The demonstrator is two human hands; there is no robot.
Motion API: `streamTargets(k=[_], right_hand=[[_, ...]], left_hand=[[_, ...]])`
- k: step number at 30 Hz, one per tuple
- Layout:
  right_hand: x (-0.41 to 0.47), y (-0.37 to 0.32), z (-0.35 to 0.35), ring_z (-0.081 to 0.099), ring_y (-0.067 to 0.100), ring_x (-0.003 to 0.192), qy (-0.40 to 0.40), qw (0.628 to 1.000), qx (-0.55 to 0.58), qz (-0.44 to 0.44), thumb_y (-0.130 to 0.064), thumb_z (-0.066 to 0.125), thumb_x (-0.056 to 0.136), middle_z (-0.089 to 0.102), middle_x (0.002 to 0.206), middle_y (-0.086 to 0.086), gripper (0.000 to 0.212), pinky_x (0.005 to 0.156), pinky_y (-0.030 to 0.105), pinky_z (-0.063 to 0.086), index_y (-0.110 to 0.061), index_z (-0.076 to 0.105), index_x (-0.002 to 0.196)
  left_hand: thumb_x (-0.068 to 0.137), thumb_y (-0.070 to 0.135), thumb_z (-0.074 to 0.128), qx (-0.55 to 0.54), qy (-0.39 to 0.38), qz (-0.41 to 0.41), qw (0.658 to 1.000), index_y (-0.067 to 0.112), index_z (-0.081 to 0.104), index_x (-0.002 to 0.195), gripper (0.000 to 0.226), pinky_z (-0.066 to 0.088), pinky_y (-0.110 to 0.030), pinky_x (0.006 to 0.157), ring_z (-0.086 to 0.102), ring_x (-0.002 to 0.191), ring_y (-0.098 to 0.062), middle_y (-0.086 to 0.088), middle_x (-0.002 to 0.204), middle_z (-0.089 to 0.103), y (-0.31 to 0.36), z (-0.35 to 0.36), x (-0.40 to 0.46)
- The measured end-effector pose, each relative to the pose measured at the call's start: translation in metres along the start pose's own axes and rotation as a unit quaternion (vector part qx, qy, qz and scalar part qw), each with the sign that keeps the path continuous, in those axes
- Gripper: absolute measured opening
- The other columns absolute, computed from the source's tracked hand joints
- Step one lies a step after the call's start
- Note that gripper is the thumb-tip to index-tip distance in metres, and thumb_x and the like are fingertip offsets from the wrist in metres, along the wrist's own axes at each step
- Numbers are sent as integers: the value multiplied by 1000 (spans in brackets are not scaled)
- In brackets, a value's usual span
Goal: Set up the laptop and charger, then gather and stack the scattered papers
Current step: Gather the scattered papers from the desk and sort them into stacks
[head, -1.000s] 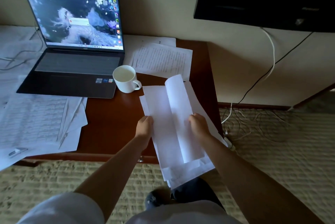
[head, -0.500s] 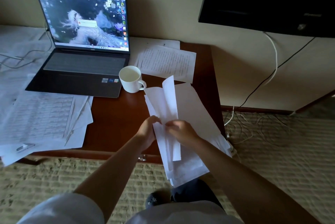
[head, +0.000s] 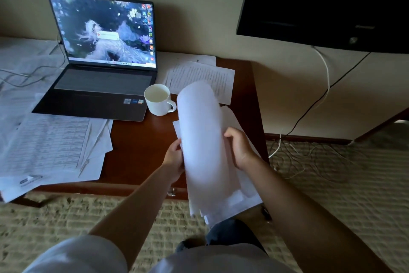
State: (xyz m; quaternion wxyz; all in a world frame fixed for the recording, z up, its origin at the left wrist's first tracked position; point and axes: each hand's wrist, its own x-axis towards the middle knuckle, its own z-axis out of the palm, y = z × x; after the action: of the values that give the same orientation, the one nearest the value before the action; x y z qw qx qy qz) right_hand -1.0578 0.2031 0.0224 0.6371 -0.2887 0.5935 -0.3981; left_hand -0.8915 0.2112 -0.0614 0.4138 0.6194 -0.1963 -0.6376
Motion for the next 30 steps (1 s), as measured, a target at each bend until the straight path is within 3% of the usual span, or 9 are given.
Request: streamTargets(k=[3, 6, 8, 12, 15, 18, 21, 25, 30], right_hand=[[6, 4, -27, 42, 17, 46, 68, 996, 34, 46, -10, 40, 84, 44, 55, 2, 24, 47, 24, 29, -14, 45, 62], [17, 20, -56, 61, 27, 80, 152, 961, -226, 47, -25, 51, 91, 66, 92, 18, 28, 67, 30, 43, -3, 68, 96], [17, 27, -70, 58, 32, 107, 158, 916, -363, 74, -32, 46, 95, 61, 118, 21, 43, 82, 33, 44, 2, 61, 117], [13, 28, -71, 58, 33, 96, 158, 880, -444, 53, -29, 44, 95, 59, 111, 17, 37, 66, 29, 43, 0, 57, 115], [20, 27, -62, 55, 35, 115, 138, 864, -483, 23, -17, 40, 95, 57, 125, 21, 36, 88, 34, 45, 1, 57, 121], [26, 25, -59, 51, 32, 123, 159, 844, -512, 17, -33, 38, 98, 56, 132, 14, 42, 98, 34, 40, -9, 59, 126], [28, 22, -56, 50, 34, 122, 183, 825, -534, 1, -36, 43, 98, 56, 128, 17, 46, 99, 38, 41, -2, 59, 122], [37, 30, -53, 45, 37, 119, 227, 826, -515, -12, -18, 40, 95, 50, 125, 23, 39, 95, 38, 40, 8, 56, 119], [44, 35, -40, 42, 36, 120, 263, 820, -508, 22, -23, 43, 93, 44, 128, 19, 43, 93, 43, 41, 0, 49, 127]], left_hand=[[94, 10, 41, -47, 23, -11, 999, 11, 62, 116, 29, 54, -33, 68, 66, 86, -30, -15, 102, 69, 7, 2, -8], [96, 29, 43, -48, 24, -32, 998, 9, 60, 109, 29, 55, -37, 68, 64, 82, -29, -17, 97, 66, 10, 3, -10], [95, 32, 49, -31, 12, -26, 999, 13, 53, 122, 33, 56, -47, 74, 63, 96, -33, -19, 116, 62, 10, 4, -10], [89, 19, 63, -4, 37, -24, 999, 16, 35, 141, 59, 57, -46, 72, 63, 98, -33, -17, 125, 57, 7, 7, -3], [86, 6, 62, 55, 32, -18, 998, 9, 51, 129, 44, 57, -47, 72, 64, 95, -35, -17, 113, 64, 6, 9, 1], [83, -1, 62, 58, 28, -20, 998, 8, 58, 121, 40, 57, -50, 78, 65, 96, -36, -17, 109, 66, 9, 9, 4], [80, 2, 67, 69, 42, -26, 996, 12, 57, 121, 43, 54, -53, 84, 63, 99, -34, -13, 109, 66, 9, 7, 11], [78, 4, 71, 64, 52, -21, 996, 10, 58, 119, 44, 55, -50, 84, 64, 99, -32, -13, 111, 66, 6, 9, 16], [75, 7, 75, 45, 59, -37, 997, 8, 58, 116, 44, 57, -48, 78, 65, 95, -32, -14, 106, 67, 8, 16, 17]])
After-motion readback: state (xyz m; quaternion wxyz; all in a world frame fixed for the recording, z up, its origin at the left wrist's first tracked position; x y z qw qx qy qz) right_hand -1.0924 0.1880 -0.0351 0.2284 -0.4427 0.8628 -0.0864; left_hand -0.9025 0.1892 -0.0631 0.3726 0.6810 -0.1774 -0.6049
